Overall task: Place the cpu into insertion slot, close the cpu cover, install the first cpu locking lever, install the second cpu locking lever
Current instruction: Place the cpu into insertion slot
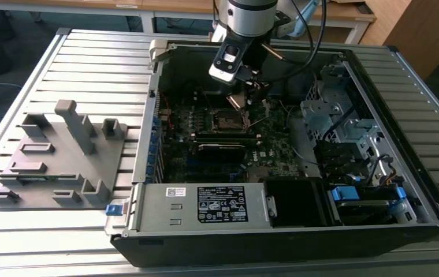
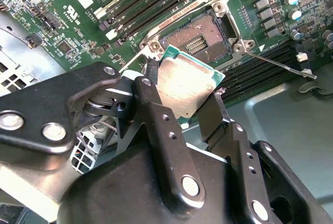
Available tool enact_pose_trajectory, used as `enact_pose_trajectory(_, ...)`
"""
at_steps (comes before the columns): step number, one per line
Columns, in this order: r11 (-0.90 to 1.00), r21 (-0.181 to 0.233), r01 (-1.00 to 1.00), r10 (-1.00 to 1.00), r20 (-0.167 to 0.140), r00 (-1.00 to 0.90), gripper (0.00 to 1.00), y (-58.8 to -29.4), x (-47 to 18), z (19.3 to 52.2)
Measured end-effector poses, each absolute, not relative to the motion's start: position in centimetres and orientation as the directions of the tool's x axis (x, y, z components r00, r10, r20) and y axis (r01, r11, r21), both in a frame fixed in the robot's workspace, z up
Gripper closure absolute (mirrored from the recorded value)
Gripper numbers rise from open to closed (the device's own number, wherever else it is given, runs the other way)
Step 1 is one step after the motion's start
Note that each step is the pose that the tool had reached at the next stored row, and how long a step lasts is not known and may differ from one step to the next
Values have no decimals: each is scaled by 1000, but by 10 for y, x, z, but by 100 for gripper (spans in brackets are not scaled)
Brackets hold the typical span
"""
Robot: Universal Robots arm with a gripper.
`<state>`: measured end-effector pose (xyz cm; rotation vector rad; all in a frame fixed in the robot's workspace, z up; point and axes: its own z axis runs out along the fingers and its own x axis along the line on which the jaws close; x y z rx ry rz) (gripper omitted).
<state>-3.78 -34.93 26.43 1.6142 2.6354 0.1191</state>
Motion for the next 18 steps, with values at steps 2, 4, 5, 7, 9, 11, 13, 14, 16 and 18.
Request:
enact_pose_trajectory(2, 448, 91, 890, 893, -1, -449, 46, -349, -38, 264)
enact_pose_trajectory(4, 440, 91, 893, 897, -1, -442, 46, -349, -38, 264)
enact_pose_trajectory(5, 436, 91, 895, 899, -1, -438, 46, -349, -38, 264)
enact_pose_trajectory(7, 428, 91, 899, 903, -1, -429, 46, -349, -38, 264)
enact_pose_trajectory(9, 426, 91, 900, 904, -1, -428, 46, -349, -38, 264)
enact_pose_trajectory(11, 425, 91, 901, 904, -1, -427, 46, -349, -38, 264)
enact_pose_trajectory(13, 425, 91, 901, 904, -1, -427, 46, -349, -38, 264)
enact_pose_trajectory(14, 425, 91, 901, 904, -1, -427, 46, -349, -38, 264)
enact_pose_trajectory(16, 425, 91, 901, 904, -1, -427, 46, -349, -38, 264)
enact_pose_trajectory(18, 425, 91, 901, 904, -1, -427, 46, -349, -38, 264)
